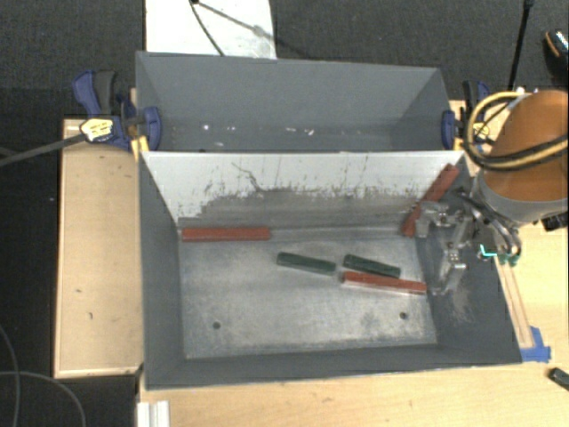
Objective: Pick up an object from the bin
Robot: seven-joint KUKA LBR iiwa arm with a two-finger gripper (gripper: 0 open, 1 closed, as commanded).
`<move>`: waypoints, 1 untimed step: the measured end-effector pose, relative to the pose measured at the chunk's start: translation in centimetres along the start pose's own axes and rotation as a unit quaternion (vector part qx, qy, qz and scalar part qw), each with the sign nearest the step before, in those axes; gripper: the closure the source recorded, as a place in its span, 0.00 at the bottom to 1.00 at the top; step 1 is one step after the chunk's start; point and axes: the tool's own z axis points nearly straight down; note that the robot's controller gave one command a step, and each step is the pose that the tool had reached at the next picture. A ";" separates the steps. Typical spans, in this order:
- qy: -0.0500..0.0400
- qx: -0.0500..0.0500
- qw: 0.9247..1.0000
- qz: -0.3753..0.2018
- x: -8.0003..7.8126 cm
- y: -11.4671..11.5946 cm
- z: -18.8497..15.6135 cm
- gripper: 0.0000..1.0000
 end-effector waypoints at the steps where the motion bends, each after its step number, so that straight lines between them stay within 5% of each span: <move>1: -0.001 0.000 0.995 -0.104 -2.8 2.3 10.6 0.00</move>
Offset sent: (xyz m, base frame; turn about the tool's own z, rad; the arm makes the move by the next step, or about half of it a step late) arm 0.0276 0.0216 -0.1040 -0.2089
